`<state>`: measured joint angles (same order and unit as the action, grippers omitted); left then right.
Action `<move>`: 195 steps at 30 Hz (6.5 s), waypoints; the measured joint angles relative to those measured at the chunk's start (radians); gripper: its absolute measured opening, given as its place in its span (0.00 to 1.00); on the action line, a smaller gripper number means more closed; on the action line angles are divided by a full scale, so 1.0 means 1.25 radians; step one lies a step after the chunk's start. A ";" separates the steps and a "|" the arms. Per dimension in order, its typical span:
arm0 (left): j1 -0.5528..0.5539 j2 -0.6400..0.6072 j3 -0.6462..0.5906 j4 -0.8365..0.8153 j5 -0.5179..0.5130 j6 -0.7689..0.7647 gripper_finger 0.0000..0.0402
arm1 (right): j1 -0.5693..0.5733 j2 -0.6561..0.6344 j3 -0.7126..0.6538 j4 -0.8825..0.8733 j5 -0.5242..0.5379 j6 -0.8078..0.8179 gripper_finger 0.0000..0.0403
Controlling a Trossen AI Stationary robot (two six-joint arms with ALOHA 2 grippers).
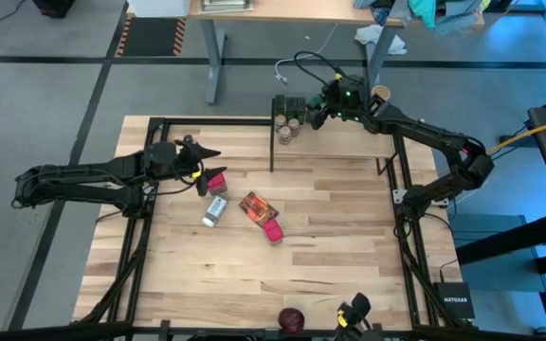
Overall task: Shelf spices
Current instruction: Put the green seasoning bottle on the shelf, then put the top red seasoning can on the shelf
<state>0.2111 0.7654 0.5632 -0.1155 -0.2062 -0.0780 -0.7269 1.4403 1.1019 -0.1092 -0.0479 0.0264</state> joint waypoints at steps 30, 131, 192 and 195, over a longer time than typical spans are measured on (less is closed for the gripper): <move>0.000 0.000 0.000 -0.001 0.000 0.005 0.63 | 0.066 -0.190 -0.001 -0.075 -0.081 0.017 0.69; 0.052 0.201 -0.066 -0.221 0.025 -0.078 0.50 | 0.676 0.118 -0.001 -0.041 0.314 0.036 0.70; -0.174 0.163 0.002 0.084 0.165 0.049 0.55 | 0.650 0.301 -0.001 0.486 0.186 0.015 0.49; -0.174 0.163 0.002 0.086 0.161 0.048 0.56 | 0.650 0.301 -0.001 0.478 0.190 0.015 0.49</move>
<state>-0.0067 0.9695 0.5663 -0.0074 -0.0051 -0.0185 0.0856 1.8164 1.1007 0.4885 0.1893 0.0452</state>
